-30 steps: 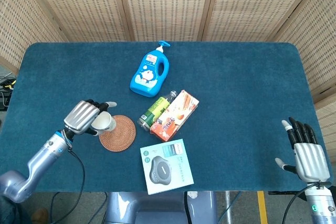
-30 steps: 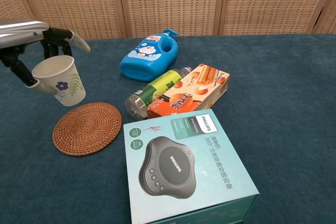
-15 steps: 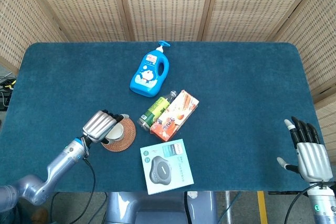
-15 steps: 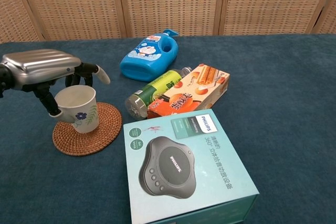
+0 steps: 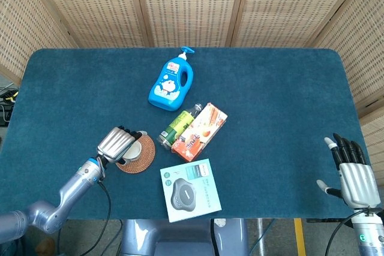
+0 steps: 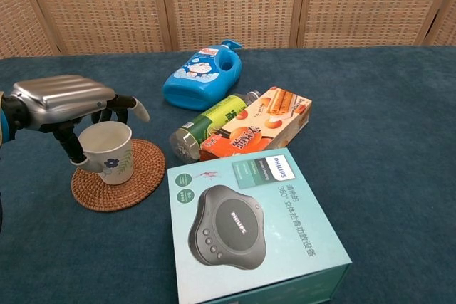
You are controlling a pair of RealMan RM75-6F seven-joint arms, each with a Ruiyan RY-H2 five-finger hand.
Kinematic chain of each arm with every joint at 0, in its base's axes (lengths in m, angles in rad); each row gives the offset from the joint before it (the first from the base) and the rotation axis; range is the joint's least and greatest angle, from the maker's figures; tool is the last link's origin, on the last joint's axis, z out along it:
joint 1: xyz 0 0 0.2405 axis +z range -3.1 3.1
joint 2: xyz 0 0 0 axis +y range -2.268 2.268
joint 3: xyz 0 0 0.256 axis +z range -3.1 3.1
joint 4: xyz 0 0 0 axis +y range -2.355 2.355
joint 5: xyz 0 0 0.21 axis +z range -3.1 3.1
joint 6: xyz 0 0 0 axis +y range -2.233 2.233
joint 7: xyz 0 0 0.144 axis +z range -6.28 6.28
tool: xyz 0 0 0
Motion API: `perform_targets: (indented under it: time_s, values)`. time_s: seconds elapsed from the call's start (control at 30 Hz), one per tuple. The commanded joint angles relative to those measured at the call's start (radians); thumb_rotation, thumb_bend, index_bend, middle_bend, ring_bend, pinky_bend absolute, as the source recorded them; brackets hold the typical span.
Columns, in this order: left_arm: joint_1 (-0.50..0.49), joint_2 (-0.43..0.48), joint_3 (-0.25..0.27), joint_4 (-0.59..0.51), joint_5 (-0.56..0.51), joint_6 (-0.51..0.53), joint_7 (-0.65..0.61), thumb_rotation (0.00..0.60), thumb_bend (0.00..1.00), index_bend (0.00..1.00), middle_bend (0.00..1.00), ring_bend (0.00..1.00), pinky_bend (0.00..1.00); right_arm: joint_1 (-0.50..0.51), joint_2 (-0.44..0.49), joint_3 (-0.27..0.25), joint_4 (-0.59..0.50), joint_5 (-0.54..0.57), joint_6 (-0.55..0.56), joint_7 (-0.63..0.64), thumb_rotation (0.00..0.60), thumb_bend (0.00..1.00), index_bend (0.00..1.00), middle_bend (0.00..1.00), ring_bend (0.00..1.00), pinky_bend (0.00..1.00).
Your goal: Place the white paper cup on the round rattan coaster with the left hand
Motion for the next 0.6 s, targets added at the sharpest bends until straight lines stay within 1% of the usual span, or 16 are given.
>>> perform_targets:
  time_s: [0.03,0.07,0.1,0.13,0.2,0.23,0.3,0.47,0.6]
  values:
    - [-0.001,-0.004,0.004,0.004,-0.006,0.001,0.009,0.6,0.0,0.19,0.38,0.37,0.35,0.0,0.0,0.0,-0.001,-0.001,0.001,-0.001,0.6,0.0,0.08,0.0,0.0,0.0]
    - [-0.001,-0.006,0.004,0.006,-0.007,0.006,0.014,0.6,0.0,0.16,0.35,0.34,0.34,0.0,0.0,0.0,-0.001,-0.001,0.0,-0.002,0.6,0.0,0.08,0.0,0.0,0.0]
    - [0.0,-0.008,0.006,0.009,-0.005,0.011,0.02,0.6,0.0,0.1,0.27,0.27,0.32,0.0,0.0,-0.001,-0.001,-0.001,0.0,-0.002,0.6,0.0,0.08,0.0,0.0,0.0]
    - [0.001,-0.009,0.008,0.01,-0.003,0.016,0.025,0.6,0.0,0.04,0.18,0.19,0.29,0.0,0.0,-0.001,-0.001,-0.001,0.0,-0.003,0.6,0.0,0.08,0.0,0.0,0.0]
    - [0.003,-0.007,0.013,0.009,0.002,0.02,0.023,0.6,0.0,0.0,0.04,0.07,0.23,0.0,-0.001,-0.001,0.0,0.0,0.0,-0.004,0.6,0.0,0.08,0.0,0.0,0.0]
    - [0.004,-0.005,0.015,0.007,0.002,0.02,0.02,0.6,0.0,0.0,0.01,0.03,0.21,0.0,-0.001,-0.001,-0.001,0.0,0.0,-0.004,0.6,0.0,0.08,0.0,0.0,0.0]
    - [0.006,0.011,0.021,-0.005,0.006,0.016,0.004,0.6,0.0,0.0,0.0,0.0,0.19,0.0,-0.001,0.0,-0.001,0.0,0.001,-0.004,0.6,0.0,0.08,0.0,0.0,0.0]
    - [0.022,0.072,0.026,-0.048,0.029,0.037,-0.057,0.6,0.0,0.0,0.0,0.0,0.14,-0.001,0.001,-0.002,-0.002,-0.004,0.003,-0.003,0.6,0.0,0.08,0.0,0.0,0.0]
    - [0.052,0.138,0.024,-0.088,0.05,0.087,-0.111,0.6,0.0,0.0,0.0,0.0,0.02,-0.002,0.001,-0.004,-0.006,-0.01,0.005,-0.002,0.6,0.0,0.08,0.0,0.0,0.0]
